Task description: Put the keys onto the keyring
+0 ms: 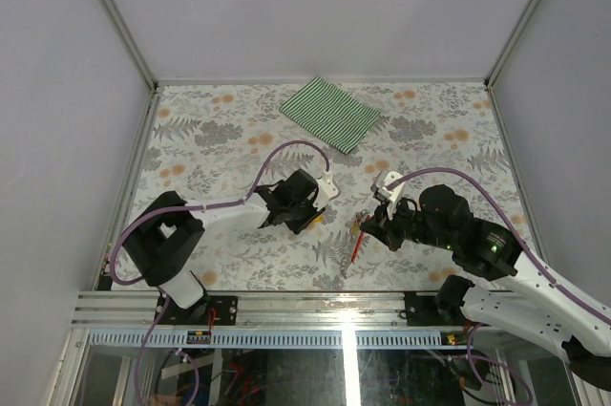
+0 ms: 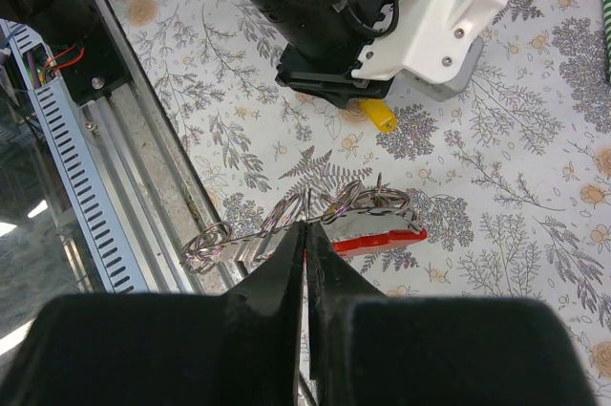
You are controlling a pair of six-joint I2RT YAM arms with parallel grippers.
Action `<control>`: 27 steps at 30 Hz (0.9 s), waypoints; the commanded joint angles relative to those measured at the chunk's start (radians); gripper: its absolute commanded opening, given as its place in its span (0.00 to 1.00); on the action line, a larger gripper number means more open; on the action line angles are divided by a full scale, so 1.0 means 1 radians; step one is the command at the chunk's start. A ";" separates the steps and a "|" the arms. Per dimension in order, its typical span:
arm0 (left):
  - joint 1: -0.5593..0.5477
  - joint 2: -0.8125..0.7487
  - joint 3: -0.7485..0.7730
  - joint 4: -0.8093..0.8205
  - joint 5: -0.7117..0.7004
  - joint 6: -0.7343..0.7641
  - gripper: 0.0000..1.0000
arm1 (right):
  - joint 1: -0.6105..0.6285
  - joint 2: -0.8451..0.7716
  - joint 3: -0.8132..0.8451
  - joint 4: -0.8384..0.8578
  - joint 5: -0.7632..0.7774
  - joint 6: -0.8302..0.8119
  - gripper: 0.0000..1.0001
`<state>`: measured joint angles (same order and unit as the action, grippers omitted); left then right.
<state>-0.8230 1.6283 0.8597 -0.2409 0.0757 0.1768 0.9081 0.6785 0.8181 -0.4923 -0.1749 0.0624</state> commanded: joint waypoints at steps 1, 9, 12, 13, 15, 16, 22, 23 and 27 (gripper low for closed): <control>0.005 0.017 0.020 0.015 0.008 0.015 0.25 | 0.002 -0.012 0.044 0.034 -0.009 0.011 0.02; 0.005 0.016 0.015 0.045 0.026 0.001 0.12 | 0.003 -0.017 0.041 0.031 -0.008 0.013 0.02; 0.005 0.003 0.010 0.056 0.028 -0.008 0.05 | 0.002 -0.020 0.040 0.029 -0.006 0.015 0.02; 0.005 -0.007 0.004 0.063 0.029 -0.012 0.03 | 0.002 -0.020 0.042 0.028 -0.006 0.015 0.02; 0.005 -0.026 -0.005 0.079 0.026 -0.020 0.00 | 0.003 -0.022 0.042 0.026 -0.005 0.016 0.02; 0.005 -0.038 -0.011 0.087 0.024 -0.026 0.00 | 0.003 -0.022 0.042 0.026 -0.003 0.016 0.02; 0.005 -0.105 -0.017 0.105 0.027 -0.050 0.00 | 0.003 -0.026 0.045 0.024 -0.001 0.017 0.02; 0.005 -0.114 -0.013 0.105 0.026 -0.057 0.00 | 0.002 -0.025 0.044 0.024 -0.001 0.017 0.02; 0.005 -0.147 0.008 0.094 0.042 -0.122 0.00 | 0.003 -0.031 0.046 0.025 0.006 0.016 0.02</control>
<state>-0.8230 1.5253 0.8482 -0.1944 0.0910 0.1238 0.9081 0.6670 0.8177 -0.4927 -0.1745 0.0658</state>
